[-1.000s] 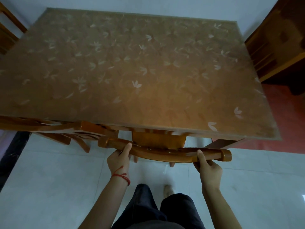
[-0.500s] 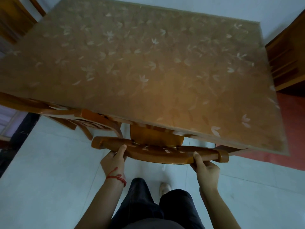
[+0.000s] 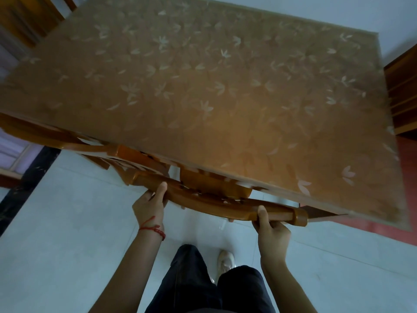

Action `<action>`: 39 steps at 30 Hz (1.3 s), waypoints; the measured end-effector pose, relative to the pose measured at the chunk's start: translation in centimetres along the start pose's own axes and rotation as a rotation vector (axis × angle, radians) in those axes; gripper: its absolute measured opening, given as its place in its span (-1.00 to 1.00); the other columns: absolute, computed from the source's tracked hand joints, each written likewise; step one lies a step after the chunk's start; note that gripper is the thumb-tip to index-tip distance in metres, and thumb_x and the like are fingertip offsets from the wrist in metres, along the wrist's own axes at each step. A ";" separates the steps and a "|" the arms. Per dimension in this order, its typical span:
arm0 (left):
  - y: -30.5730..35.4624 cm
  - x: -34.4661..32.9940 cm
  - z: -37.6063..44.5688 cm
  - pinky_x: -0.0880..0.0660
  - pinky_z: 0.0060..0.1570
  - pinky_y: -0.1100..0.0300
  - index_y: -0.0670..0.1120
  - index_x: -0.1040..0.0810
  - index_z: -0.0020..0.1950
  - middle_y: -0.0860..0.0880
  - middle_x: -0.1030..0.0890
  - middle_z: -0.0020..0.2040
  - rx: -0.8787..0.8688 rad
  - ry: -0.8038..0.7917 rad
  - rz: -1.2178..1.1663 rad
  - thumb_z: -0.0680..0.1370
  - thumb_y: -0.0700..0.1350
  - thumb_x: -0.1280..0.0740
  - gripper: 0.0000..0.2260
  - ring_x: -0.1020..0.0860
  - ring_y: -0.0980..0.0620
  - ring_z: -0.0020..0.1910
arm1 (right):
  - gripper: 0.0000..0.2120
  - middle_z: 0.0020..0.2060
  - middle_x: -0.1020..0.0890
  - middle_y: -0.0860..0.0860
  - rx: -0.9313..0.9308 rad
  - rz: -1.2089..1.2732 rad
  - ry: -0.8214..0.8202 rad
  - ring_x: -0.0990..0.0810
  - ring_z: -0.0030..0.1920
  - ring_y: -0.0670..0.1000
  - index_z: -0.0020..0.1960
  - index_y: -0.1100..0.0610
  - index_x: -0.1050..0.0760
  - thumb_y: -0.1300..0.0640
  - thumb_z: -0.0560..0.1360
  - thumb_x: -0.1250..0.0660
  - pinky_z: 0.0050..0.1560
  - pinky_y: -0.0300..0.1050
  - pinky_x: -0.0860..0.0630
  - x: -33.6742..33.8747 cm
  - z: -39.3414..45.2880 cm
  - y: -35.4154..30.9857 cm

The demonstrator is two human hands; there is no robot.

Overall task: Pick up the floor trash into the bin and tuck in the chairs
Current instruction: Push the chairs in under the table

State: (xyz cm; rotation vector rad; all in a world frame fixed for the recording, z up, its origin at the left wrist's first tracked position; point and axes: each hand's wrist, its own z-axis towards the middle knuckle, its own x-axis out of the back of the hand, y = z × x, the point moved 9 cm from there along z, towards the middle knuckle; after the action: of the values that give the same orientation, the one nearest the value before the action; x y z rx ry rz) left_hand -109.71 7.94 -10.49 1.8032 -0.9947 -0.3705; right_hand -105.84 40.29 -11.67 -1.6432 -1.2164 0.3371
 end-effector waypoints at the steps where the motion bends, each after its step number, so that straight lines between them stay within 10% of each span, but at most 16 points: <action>1: 0.6 0.1 0.6 -0.48 -0.30 0.38 -0.27 -0.58 -0.06 -0.14 -0.60 -0.14 -0.025 0.001 0.023 0.51 -0.02 -0.33 -0.71 -0.56 -0.01 -0.15 | -0.65 -0.43 -0.63 0.08 0.002 0.010 0.000 -0.63 -0.25 0.12 -0.41 0.15 -0.52 0.00 0.49 -0.32 -0.02 0.15 -0.56 -0.6 -0.2 -0.2; 10: 1.0 0.0 4.0 -0.52 0.04 -0.08 -0.07 -0.52 -0.37 -0.03 -0.57 -0.34 0.003 -0.066 0.059 0.44 0.04 -0.40 -0.74 -0.55 0.00 -0.24 | -0.59 -0.42 -0.60 0.17 -0.070 0.046 0.110 -0.62 -0.24 0.19 -0.39 0.26 -0.50 -0.03 0.48 -0.32 0.02 0.21 -0.54 -2.5 -0.9 -0.6; 39: 1.9 -1.3 5.6 -0.51 -0.03 0.01 -0.10 -0.50 -0.38 -0.02 -0.56 -0.35 -0.036 -0.130 0.066 0.46 0.01 -0.38 -0.72 -0.53 0.06 -0.28 | -0.59 -0.44 -0.57 0.22 -0.123 0.042 0.252 -0.61 -0.23 0.26 -0.47 0.24 -0.43 0.02 0.47 -0.29 -0.10 0.10 -0.55 -2.8 -0.6 -0.9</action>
State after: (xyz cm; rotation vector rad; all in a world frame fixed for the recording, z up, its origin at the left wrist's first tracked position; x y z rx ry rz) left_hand -114.94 5.19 -11.63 1.7269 -1.1284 -0.4669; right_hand -107.18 37.62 -11.55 -1.7594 -1.0306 0.0782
